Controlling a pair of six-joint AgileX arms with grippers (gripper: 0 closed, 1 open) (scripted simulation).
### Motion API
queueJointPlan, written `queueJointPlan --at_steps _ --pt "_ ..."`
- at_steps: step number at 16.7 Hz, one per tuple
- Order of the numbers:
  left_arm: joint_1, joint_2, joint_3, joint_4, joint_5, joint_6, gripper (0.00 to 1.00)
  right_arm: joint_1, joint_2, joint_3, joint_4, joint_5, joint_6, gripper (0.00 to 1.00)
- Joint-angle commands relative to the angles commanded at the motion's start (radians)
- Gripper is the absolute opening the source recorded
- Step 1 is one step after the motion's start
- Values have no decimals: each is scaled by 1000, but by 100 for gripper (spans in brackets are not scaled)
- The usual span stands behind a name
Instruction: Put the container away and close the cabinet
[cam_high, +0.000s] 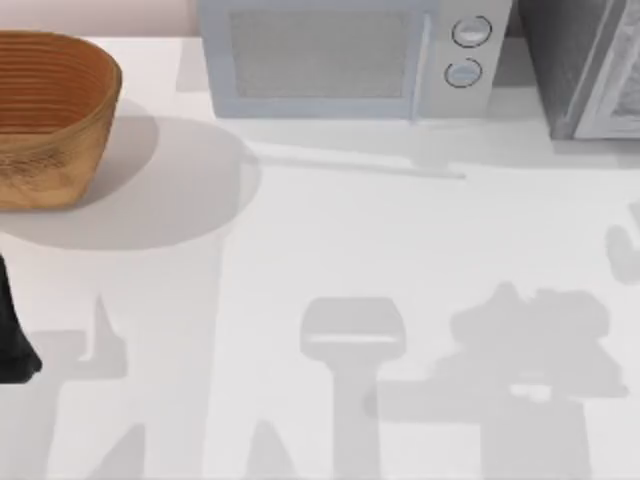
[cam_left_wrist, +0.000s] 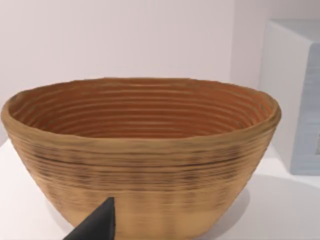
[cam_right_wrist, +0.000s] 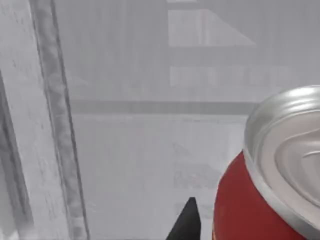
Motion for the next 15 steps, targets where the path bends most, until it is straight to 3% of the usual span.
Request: queueJointPlan --at_steps 15 --pt "0 0 0 0 0 0 100 133 -632 -237 -295 141 -2845 0"
